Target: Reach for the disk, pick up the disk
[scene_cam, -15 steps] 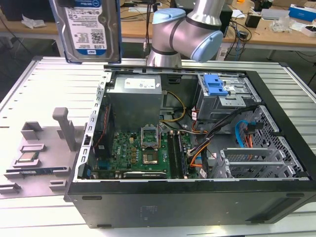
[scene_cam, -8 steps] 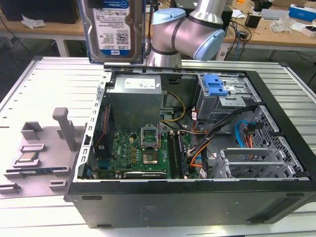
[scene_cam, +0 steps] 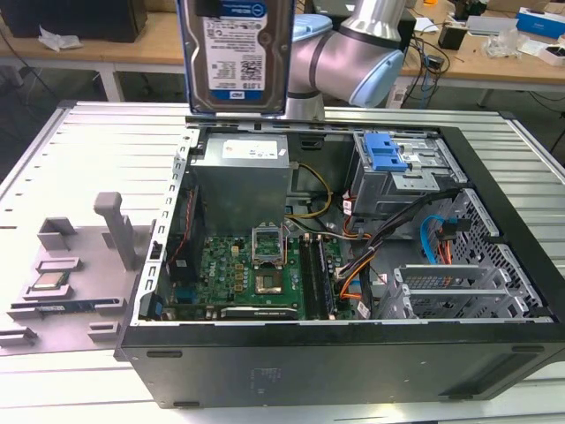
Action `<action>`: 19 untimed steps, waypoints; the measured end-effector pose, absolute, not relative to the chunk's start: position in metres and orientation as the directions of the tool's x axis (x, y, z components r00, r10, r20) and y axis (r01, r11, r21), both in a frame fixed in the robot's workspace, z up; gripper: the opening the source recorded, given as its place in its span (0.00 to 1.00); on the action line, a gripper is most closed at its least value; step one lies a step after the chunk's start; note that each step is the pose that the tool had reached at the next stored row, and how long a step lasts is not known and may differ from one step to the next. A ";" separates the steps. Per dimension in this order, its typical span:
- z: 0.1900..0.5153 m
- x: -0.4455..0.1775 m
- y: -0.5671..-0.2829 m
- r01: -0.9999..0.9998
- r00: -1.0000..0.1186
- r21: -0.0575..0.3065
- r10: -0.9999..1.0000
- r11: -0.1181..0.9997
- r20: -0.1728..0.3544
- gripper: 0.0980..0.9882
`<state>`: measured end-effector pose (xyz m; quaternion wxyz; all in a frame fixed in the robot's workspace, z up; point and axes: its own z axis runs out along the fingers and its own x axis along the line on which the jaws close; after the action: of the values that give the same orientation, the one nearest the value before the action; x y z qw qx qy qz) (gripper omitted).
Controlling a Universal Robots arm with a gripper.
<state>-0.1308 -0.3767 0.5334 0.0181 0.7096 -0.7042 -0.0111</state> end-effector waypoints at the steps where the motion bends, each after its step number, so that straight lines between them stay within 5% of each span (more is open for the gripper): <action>1: 0.533 -0.127 -0.377 -0.999 0.008 0.041 -1.000 -0.007 0.010 0.30; 19: 0.525 -0.065 -0.377 -0.999 0.008 0.043 -1.000 -0.008 0.010 0.30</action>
<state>-0.0647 -0.3767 0.5254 0.0187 0.7097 -0.7042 -0.0116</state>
